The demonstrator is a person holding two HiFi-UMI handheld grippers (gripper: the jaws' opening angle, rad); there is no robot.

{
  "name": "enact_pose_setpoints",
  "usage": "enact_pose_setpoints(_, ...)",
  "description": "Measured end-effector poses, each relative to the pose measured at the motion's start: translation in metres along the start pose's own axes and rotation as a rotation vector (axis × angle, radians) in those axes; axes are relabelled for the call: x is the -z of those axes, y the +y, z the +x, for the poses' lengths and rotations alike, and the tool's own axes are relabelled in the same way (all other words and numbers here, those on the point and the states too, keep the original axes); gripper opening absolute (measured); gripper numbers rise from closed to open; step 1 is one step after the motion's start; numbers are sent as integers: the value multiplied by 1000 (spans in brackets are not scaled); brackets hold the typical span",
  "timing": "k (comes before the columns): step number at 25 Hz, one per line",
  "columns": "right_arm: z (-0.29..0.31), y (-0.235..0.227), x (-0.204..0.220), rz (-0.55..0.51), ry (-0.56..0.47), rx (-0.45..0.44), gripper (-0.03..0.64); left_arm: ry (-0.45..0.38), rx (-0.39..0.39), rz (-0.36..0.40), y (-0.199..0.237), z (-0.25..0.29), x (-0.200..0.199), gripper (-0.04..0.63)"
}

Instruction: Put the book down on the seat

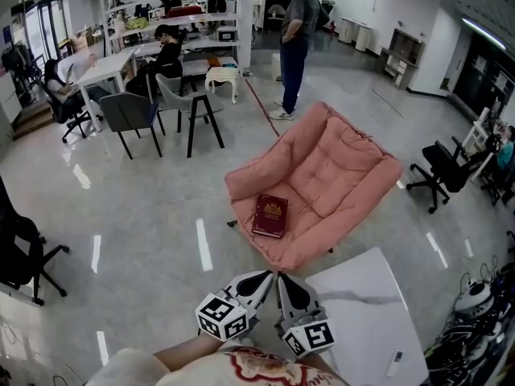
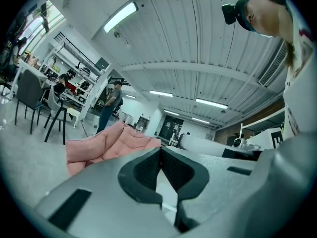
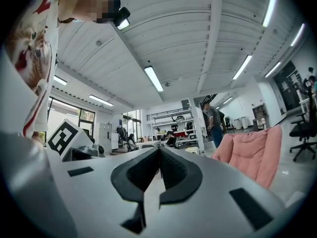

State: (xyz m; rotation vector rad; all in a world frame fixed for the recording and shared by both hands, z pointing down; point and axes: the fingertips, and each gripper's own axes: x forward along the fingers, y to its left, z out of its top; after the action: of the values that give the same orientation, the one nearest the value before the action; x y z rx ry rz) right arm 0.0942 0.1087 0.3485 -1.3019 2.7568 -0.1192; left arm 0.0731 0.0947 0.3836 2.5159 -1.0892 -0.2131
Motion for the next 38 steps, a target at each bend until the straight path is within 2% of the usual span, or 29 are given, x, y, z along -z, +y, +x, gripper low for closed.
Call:
enact_pose_setpoints(4, -2, 5, 4, 26, 9, -16, 2, 28, 0, 13, -4, -7, 9, 5)
enact_pose_setpoints(11, -12, 33, 2, 7, 1, -17, 3, 8, 3, 19, -10, -37, 10, 5)
enact_pose_setpoints(21, -50, 129, 16, 34, 12, 7, 2, 23, 3, 24, -28, -144, 20, 5)
enact_pose_setpoints(29, -105, 217, 28, 36, 1, 74, 3, 23, 44, 39, -65, -234, 32, 5)
enact_pose_setpoints(33, -125, 242, 17, 43, -34, 118, 3, 30, 62, 53, -81, -264, 33, 5)
enact_pose_setpoints(38, -143, 261, 7, 17, -35, 123, 2, 11, 72, 58, -97, -281, 28, 5)
